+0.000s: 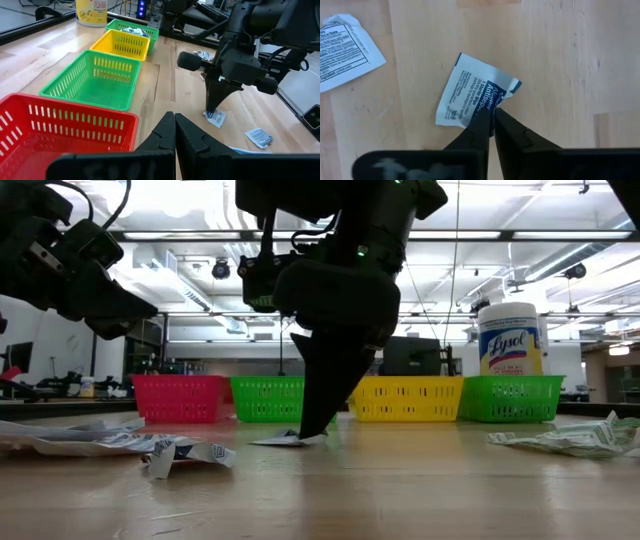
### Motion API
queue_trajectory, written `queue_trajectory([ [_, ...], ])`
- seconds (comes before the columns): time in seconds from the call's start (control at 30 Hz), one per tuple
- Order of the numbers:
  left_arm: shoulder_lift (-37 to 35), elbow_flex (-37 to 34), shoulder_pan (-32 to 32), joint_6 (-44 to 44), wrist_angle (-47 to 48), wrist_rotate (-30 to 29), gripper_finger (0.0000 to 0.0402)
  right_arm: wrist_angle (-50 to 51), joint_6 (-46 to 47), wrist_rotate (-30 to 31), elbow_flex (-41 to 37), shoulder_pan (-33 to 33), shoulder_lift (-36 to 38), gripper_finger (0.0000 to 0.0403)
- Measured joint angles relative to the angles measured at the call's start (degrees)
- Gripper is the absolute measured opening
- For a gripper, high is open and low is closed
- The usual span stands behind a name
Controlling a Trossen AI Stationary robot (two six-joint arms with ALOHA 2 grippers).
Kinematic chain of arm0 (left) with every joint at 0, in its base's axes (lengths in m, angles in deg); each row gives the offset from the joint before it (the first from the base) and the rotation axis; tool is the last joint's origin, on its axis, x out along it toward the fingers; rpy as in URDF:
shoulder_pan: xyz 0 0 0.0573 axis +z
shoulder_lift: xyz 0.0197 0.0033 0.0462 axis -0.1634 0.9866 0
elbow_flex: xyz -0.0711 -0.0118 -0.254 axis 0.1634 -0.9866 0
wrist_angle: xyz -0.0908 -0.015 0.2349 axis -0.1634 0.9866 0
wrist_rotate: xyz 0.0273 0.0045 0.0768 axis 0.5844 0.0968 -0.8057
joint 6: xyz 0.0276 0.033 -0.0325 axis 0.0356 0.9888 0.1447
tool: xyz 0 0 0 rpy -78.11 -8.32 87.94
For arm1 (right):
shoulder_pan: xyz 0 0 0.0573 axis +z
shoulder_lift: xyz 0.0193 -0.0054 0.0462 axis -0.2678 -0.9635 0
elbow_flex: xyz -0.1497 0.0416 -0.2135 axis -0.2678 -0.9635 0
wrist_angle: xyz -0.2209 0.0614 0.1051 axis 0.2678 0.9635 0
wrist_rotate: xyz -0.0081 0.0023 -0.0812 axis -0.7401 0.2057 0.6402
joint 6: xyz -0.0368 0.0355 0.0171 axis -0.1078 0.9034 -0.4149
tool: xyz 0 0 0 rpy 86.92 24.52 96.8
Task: Pick & Place First Aid Supplies
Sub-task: Put the blue alcohol pad into the right green bin
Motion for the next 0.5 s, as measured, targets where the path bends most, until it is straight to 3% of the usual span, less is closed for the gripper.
queue_trajectory([
  [0.5,-0.02,0.00,-0.02,-0.02,-0.02,-0.02,0.0000,2.10,-0.21,0.84,-0.32,0.02,1.51,0.0008],
])
